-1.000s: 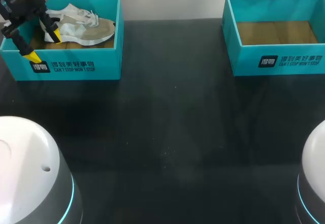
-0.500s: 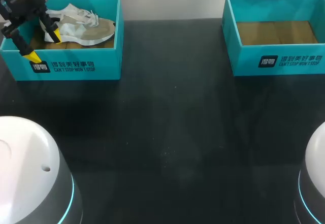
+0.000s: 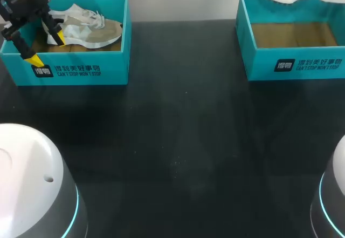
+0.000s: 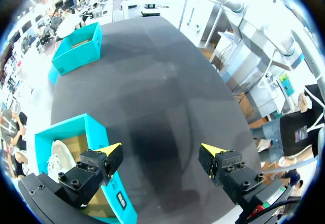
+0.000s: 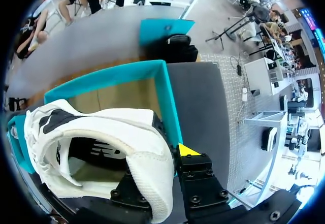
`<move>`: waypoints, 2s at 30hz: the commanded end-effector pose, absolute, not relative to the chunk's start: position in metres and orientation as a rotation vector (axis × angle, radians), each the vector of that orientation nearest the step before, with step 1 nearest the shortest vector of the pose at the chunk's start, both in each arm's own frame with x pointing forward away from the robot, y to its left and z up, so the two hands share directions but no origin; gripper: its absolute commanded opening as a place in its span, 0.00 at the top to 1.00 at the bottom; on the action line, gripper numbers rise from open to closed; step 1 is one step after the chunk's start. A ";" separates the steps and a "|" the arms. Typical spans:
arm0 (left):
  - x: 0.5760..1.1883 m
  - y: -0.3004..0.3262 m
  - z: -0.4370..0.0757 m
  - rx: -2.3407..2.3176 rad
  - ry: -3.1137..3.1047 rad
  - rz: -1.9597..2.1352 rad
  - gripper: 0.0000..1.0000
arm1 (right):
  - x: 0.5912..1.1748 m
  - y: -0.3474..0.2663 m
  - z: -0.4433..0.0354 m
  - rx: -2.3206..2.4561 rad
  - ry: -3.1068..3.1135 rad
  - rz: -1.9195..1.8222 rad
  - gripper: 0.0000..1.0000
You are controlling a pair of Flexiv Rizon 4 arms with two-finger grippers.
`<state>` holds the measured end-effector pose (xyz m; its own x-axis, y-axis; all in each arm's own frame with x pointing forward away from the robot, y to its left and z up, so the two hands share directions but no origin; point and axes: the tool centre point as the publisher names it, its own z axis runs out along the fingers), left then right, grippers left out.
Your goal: Take the shoe out of the shoebox, open the shoe tongue, remove and reinsert the insole, then place the shoe into the shoebox
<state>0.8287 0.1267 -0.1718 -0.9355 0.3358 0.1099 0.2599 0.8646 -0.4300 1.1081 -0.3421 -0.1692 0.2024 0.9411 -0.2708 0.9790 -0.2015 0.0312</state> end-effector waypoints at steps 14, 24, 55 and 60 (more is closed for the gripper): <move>0.829 0.127 -0.172 -0.462 -2.856 0.618 0.00 | 1.067 -0.345 -0.191 2.161 1.823 0.054 1.00; 0.829 0.127 -0.172 -0.462 -2.856 0.618 0.00 | 1.075 -0.346 -0.205 2.109 1.845 0.045 1.00; 0.829 0.127 -0.172 -0.462 -2.856 0.618 0.00 | 1.054 -0.378 -0.288 2.108 1.839 -0.082 1.00; 0.829 0.127 -0.172 -0.462 -2.856 0.618 0.00 | 1.046 -0.376 -0.291 2.123 1.851 -0.083 1.00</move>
<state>0.8287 0.1266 -0.1718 -0.9354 0.3360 0.1099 0.2601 0.8646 -0.4300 1.0498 -0.3753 -0.2920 0.1573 0.9536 -0.2568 0.9743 -0.1074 0.1980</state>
